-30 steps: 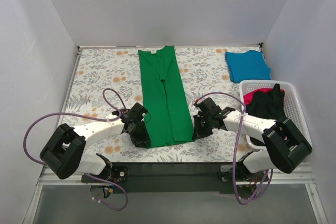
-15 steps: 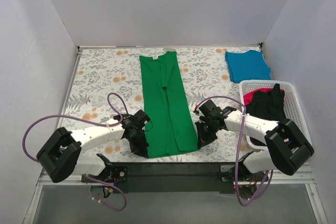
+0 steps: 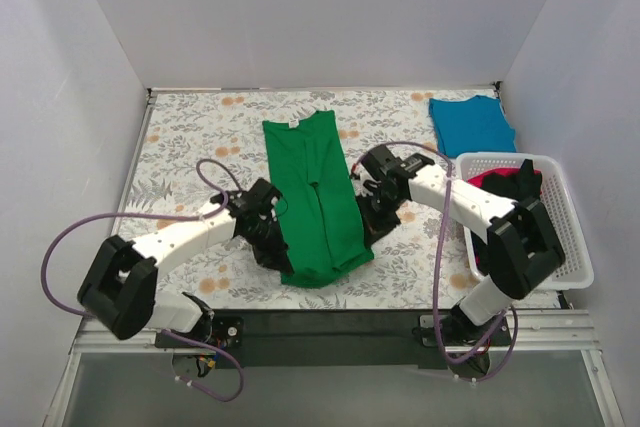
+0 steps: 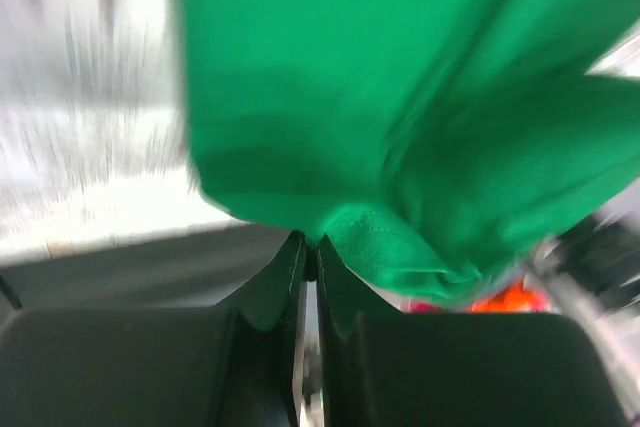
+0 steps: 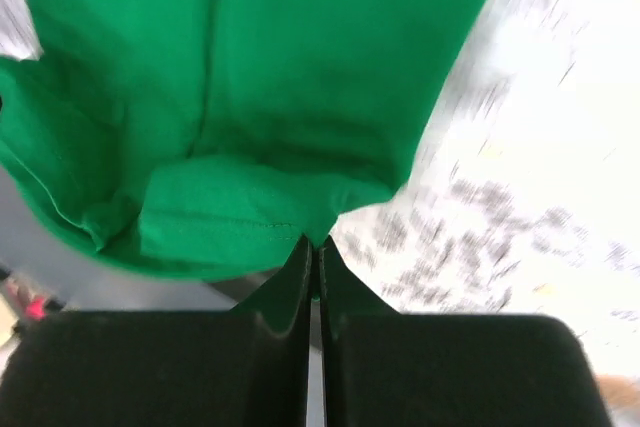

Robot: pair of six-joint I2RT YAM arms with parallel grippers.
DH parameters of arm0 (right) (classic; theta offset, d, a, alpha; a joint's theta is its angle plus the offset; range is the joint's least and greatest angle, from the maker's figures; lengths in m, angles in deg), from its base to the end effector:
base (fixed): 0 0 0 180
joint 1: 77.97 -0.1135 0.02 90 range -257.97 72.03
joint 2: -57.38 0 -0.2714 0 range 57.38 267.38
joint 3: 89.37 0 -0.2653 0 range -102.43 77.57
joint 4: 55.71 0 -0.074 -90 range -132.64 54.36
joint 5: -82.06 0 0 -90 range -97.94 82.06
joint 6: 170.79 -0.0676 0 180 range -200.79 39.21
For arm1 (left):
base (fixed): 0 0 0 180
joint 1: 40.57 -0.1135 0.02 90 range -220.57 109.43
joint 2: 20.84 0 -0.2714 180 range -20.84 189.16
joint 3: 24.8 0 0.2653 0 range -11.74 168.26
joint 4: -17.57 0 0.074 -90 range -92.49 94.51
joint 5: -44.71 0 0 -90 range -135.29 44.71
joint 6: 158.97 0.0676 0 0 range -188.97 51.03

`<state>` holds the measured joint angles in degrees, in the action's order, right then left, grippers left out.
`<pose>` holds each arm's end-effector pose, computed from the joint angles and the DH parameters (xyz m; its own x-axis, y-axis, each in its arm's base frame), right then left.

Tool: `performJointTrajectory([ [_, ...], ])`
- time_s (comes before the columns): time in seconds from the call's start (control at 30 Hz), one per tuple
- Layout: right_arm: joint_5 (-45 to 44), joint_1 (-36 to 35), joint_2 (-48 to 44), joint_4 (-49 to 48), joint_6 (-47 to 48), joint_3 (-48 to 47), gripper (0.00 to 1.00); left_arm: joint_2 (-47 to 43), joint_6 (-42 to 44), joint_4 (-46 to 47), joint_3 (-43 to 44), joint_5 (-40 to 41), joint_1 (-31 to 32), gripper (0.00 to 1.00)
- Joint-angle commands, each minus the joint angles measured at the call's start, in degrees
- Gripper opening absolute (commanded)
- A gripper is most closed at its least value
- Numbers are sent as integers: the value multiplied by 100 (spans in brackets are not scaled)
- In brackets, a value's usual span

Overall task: Fold and stack the t-shirts
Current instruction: Fold the tshirt

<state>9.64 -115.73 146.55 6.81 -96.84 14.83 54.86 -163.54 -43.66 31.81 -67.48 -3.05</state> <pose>0.2309 0.2047 0.1893 -0.9143 -0.3748 -0.1533 -0.4050 0.8451 0.3489 0.1642 -0.1583 0.1551 -0.5501 -0.7413 0.3845 -0.8283 0.5430 -0.1379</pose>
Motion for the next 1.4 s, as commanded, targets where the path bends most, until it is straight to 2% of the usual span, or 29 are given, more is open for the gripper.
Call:
performJointTrajectory([
  [0.0,-387,224,521,56,489,-1053,1,488,990,44,1162,810,-613,0],
  [0.07,-405,330,926,12,673,-1686,1,866,1194,157,1680,1075,-842,0],
  [0.23,-607,418,1726,-242,902,-2872,1,1359,1563,833,2070,2103,-1132,0],
  [0.47,-774,532,2237,-576,1113,-3569,1,1614,1713,1555,2175,2693,-1300,0],
  [0.77,-616,814,2342,-928,1210,-3447,1,1764,2047,2267,2061,2905,-1361,0],
  [1.37,-686,981,2790,-1974,1210,-2963,1,2317,2003,3287,1542,3107,-1537,0],
])
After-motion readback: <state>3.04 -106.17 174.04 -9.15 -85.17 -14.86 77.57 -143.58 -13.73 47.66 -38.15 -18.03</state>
